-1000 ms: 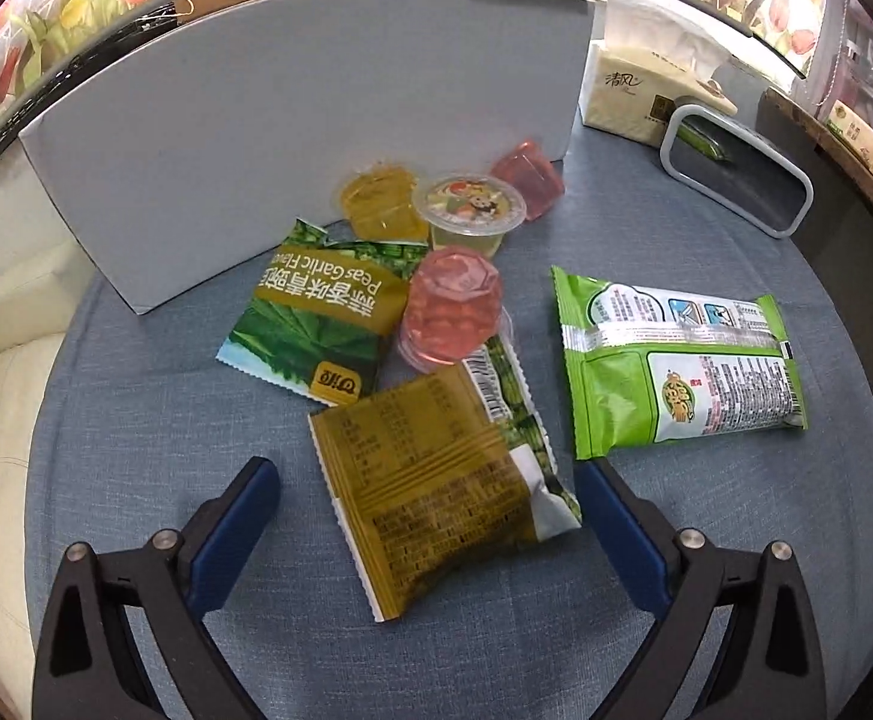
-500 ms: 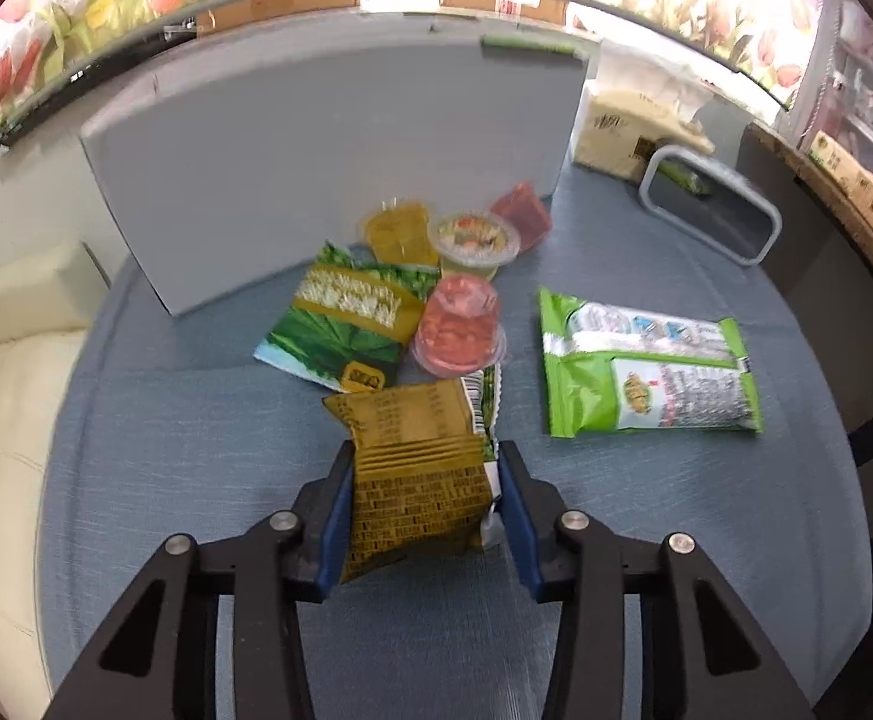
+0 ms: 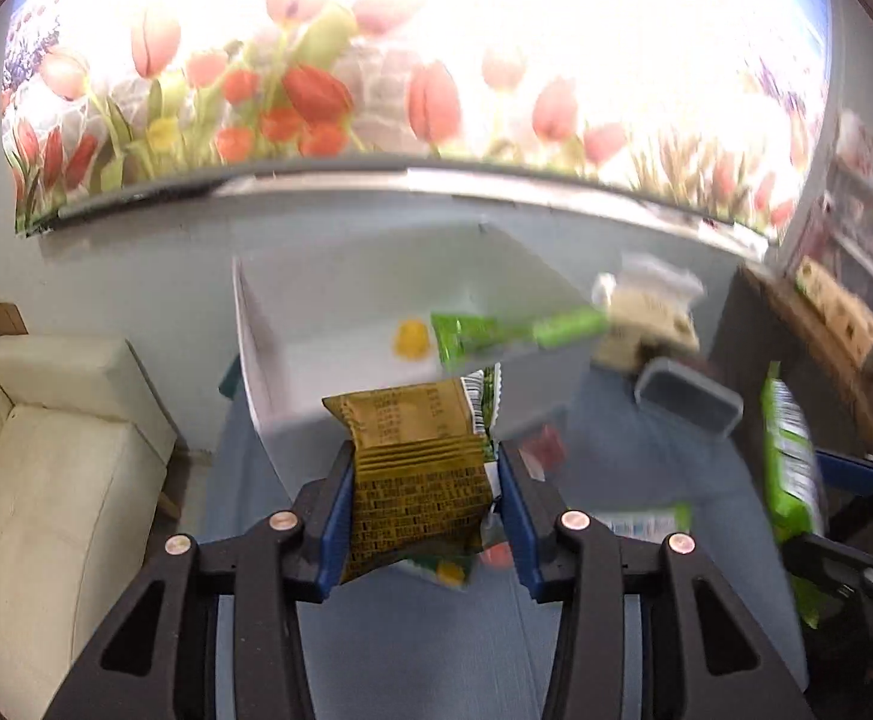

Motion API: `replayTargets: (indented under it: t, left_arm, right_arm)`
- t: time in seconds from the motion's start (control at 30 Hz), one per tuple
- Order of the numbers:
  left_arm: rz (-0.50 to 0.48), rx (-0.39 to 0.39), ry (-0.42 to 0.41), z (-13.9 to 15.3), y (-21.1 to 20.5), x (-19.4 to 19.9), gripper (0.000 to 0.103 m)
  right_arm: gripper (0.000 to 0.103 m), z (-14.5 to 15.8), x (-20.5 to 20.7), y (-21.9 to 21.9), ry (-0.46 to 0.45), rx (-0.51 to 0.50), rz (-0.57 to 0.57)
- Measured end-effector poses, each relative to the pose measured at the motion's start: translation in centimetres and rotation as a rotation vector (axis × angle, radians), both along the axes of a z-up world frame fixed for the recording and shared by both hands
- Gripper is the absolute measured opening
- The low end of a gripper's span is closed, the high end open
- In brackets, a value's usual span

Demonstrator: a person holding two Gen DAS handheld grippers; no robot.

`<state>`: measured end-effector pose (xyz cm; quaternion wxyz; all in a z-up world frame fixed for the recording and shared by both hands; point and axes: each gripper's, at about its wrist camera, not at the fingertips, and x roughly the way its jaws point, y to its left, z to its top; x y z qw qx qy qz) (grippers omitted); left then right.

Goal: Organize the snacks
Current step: 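Carry the snack bar to the white box with the right tool while the left tool grasps the yellow-brown packet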

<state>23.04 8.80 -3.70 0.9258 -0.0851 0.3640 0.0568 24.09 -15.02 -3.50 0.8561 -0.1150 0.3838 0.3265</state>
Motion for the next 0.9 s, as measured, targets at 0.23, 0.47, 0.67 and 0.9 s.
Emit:
replayTargets:
  t: [0.23, 0.47, 0.67, 0.9]
  left_arm:
    - [0.008, 0.017, -0.027, 3.5, 3.6, 6.1, 0.048]
    - [-0.007, 0.039, 0.018, 2.1, 5.8, 11.0, 0.049]
    - [-0.016, 0.064, 0.065, -0.3, 6.9, 13.1, 0.05]
    - [-0.004, 0.073, 0.098, -2.0, 7.7, 14.1, 0.102]
  right_arm:
    - [0.073, 2.7, 9.6, 6.7, -0.007, -0.011, -0.014]
    - [0.073, 2.1, 18.1, 13.3, 0.072, 0.015, -0.024]
    - [0.073, -0.3, 21.5, 15.7, 0.104, -0.019, -0.033]
    - [0.092, -0.7, 21.9, 16.5, 0.049, -0.039, -0.027]
